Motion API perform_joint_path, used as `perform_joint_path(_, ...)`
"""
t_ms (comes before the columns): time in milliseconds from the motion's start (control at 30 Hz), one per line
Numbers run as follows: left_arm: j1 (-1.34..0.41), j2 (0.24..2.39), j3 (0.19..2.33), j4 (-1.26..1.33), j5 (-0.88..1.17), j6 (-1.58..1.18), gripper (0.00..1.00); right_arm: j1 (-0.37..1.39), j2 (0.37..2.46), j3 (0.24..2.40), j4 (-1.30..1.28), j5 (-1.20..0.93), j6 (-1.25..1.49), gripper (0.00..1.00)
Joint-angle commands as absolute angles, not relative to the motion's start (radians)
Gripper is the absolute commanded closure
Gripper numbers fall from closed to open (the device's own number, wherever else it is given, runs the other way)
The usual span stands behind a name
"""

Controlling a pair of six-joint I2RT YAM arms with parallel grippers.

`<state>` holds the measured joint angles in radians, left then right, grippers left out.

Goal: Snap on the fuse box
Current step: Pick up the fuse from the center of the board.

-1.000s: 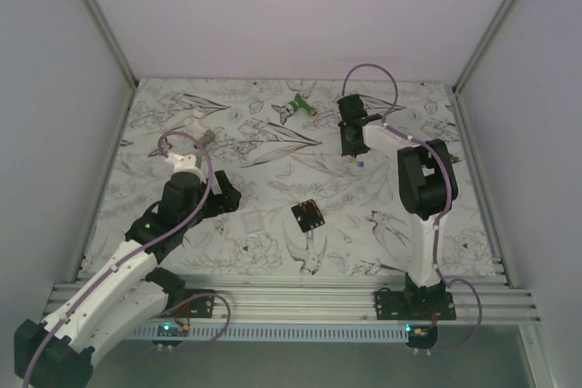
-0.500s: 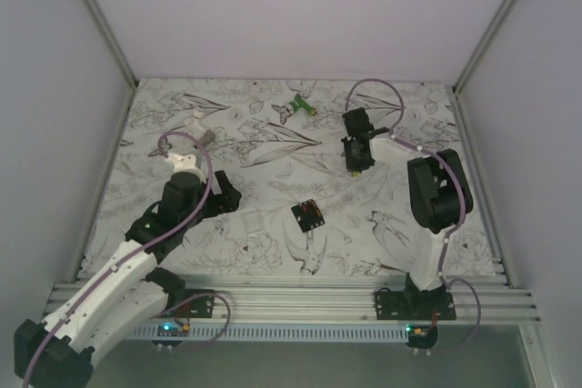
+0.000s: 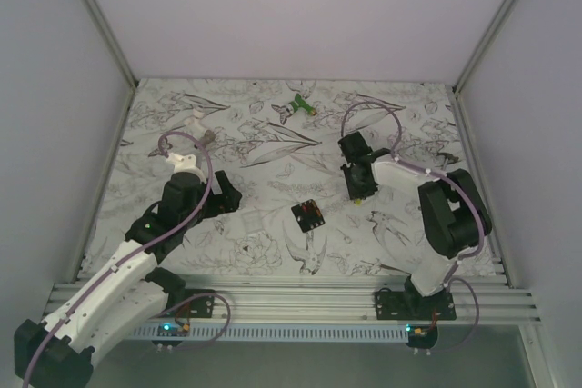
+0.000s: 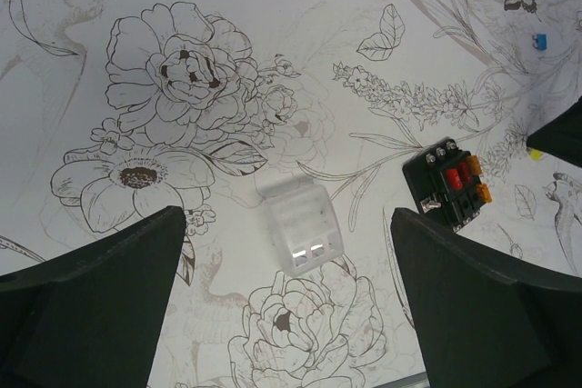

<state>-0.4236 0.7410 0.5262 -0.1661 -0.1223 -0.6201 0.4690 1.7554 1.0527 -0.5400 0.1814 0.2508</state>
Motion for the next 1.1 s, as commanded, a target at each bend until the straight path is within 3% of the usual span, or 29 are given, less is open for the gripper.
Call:
perform_joint_path(0,-0.417,0.731,0.548,-0.19,-0.108,-0.627,0.0,0.472,1.727,1.008,-0.619,0.238,0.276,0.7)
perform_joint_path(700,-0.417,0.739,0.553,-0.19,-0.102,-0.628,0.0,0.486,1.641,0.919,-0.718,0.292,0.38,0.49)
perform_joint_path(1067,-0.416,0.73,0.549,-0.19,-0.102,-0.629,0.0,0.41,1.623,0.924,-0.661,0.35,0.438,0.47)
